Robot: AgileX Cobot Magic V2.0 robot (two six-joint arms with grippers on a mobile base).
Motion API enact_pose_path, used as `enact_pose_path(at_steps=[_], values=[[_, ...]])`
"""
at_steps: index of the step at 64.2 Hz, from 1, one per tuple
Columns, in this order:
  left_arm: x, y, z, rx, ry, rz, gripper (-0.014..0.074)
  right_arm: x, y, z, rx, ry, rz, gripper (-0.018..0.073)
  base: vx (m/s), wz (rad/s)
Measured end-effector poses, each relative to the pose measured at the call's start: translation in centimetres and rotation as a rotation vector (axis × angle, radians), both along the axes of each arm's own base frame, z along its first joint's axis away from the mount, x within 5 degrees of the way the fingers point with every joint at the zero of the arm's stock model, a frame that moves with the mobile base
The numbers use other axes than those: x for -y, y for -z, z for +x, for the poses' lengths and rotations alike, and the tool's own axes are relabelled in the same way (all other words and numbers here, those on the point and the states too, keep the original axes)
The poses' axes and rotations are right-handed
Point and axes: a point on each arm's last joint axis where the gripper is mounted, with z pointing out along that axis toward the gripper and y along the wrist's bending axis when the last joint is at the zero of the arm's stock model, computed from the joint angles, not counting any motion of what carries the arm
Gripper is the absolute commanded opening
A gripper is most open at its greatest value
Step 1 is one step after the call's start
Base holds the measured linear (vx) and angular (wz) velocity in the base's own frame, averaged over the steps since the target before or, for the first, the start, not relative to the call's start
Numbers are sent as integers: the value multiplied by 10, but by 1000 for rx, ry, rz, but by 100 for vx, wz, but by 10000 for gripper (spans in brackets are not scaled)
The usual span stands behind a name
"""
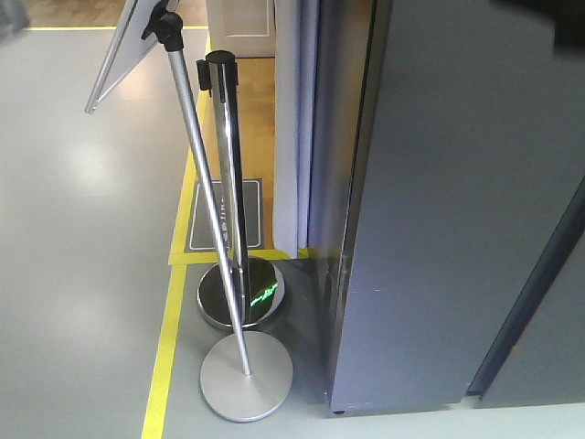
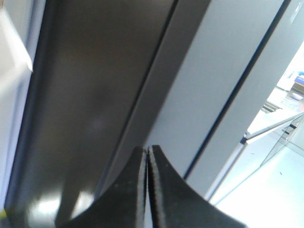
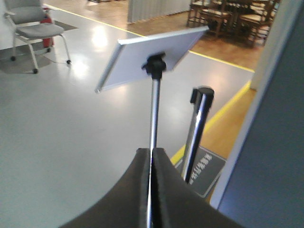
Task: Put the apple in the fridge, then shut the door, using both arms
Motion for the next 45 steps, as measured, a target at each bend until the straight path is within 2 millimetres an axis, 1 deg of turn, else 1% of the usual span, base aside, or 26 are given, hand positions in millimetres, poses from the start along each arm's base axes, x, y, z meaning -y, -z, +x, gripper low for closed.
enact_pose_path(at_steps=[2,3,6,8,9,10,11,12,14,15,18,19,21,24,28,35,40,45], values=[[2,6,-8,-11,-3,-1,-7,1,7,-10,4,15,2,-3,0,0],[3,11,-14,-19,-4,-4,-7,2,15,-12,-8,25,2,-3,0,0],[6,22,-27,-35,-10,-4,-7,3,26,-27,-6,44,5,-3,0,0],[8,32,-38,-46,-16,-5,-7,4,38,-38,-12,56,5,-3,0,0],[8,36,-42,-51,-19,-5,-7,5,47,-42,-26,63,6,-3,0,0],[9,43,-46,-68,-21,-8,-7,5,52,-46,-29,67,7,-3,0,0],[11,46,-53,-64,-24,-7,-7,5,59,-53,-34,71,8,-3,0,0],[12,54,-57,-80,-27,-11,-7,5,64,-58,-37,74,9,-3,0,0],[14,62,-67,-82,-30,-11,-7,6,74,-67,-43,79,10,-3,0,0],[16,69,-73,-91,-34,-12,-7,6,81,-74,-47,84,12,-3,0,0],[18,84,-84,-108,-44,-15,-7,7,95,-89,-41,93,17,-3,0,0],[20,92,-89,-118,-49,-16,-7,7,103,-95,-45,97,21,-3,0,0],[20,103,-94,-131,-67,-17,-7,8,113,-102,-49,104,24,-3,0,0],[20,125,-103,-167,-103,-21,-7,9,135,-112,-68,117,28,-3,0,0],[19,147,-112,-199,-150,-34,-7,10,156,-123,-72,131,28,-3,0,0],[17,178,-122,-264,-211,-103,-7,12,182,-136,-60,157,33,-3,0,0],[16,191,-125,-300,-237,-171,-7,12,193,-142,-52,161,37,-2,0,0],[15,194,-125,-314,-254,-222,-7,12,197,-145,-50,158,38,-2,0,0]])
